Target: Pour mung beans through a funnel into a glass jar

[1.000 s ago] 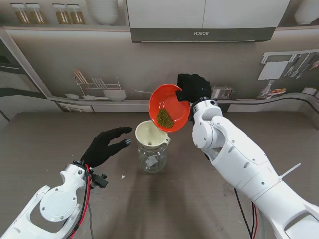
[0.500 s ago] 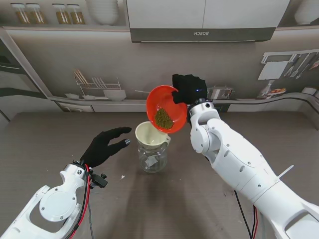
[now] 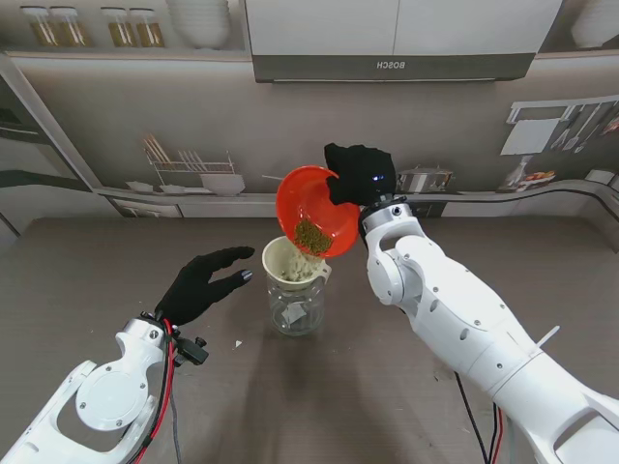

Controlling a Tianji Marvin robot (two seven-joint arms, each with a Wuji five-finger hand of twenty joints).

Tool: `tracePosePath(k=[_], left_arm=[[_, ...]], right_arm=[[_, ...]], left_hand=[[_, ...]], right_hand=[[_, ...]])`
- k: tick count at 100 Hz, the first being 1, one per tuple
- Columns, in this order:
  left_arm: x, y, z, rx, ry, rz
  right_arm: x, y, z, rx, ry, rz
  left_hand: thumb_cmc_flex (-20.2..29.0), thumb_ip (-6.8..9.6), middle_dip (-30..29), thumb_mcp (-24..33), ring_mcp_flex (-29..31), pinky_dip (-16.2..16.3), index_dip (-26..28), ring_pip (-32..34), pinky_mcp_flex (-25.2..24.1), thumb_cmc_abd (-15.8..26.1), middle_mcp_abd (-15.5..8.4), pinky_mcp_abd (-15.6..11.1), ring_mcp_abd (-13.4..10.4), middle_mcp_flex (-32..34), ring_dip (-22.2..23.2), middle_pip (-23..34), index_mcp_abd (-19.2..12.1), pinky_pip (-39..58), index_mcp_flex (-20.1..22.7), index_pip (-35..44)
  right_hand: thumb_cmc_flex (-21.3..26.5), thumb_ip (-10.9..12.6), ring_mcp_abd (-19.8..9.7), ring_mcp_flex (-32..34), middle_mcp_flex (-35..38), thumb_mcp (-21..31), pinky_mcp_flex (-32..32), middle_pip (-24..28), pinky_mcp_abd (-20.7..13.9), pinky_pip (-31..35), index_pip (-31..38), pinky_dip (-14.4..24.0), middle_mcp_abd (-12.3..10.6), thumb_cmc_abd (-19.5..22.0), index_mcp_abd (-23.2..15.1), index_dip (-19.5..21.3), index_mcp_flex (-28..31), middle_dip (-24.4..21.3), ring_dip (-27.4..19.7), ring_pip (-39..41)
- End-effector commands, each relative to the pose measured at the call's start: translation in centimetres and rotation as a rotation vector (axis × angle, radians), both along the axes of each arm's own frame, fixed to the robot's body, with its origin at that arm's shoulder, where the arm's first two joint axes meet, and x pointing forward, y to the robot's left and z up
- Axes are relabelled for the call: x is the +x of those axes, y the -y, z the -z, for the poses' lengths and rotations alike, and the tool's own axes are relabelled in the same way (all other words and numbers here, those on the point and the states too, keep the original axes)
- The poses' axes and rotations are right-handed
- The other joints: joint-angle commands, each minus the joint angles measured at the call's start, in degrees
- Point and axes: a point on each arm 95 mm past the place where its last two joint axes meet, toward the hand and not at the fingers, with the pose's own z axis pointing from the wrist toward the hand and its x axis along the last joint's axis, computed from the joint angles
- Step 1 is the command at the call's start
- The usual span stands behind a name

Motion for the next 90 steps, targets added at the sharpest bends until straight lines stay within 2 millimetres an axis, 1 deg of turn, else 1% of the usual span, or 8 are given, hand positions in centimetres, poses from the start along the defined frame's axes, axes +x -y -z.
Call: tracePosePath(k=[1,46,90], left_arm=[[-0.1,0.2,0.2,-0.004,-0.012,0.013],[-0.1,0.2,0.2,-0.006,-0.014,0.011],[-0.1,0.1,0.2,-0.005,-0.012,0.008]], right_arm=[[-0.4,-0.5,-0.2,-0.006,0.023,-0.019],[-0.9,-1.2,-0.1,-0.072,0.1,-0.039],[-1.0,-1.6,0.2,-0.154,0.159,-0.058]], left_hand=[[1.28,1.46,-0.38,-0.91,0.63,0.45,0.01,0.18,-0.03,2.72,-0.04,0.11,0.43,0.69,0.44,-0.38,-0.25,-1.38,0.23,-0.03],[1.33,1.47,-0.37,-0.92,0.73,0.45,0.05,0.23,0.01,2.71,0.13,0.11,0.41,0.76,0.48,-0.37,-0.14,-1.37,0.39,0.05],[1.32,1.47,-0.39,-0.94,0.72,0.44,0.04,0.21,0.03,2.73,0.17,0.13,0.42,0.69,0.47,-0.41,-0.18,-1.37,0.3,0.01]], right_hand=[[2.38,0.65,-8.98,0.92,3.89,6.92,2.77,0.1,-8.03,7.17,4.64,0.58,1.62,3.41,-3.08,1.41,1.16,-0.91,1.37,4.39],[2.09,0.53,-9.6,0.95,3.72,6.96,2.77,0.22,-8.52,7.0,5.04,0.5,1.27,3.66,-3.29,1.16,0.7,-1.03,1.38,4.05],[1.82,0.43,-10.08,0.97,3.52,6.98,2.77,0.45,-8.98,6.81,5.33,0.41,0.97,3.86,-3.61,1.08,0.32,-1.16,1.44,3.84]])
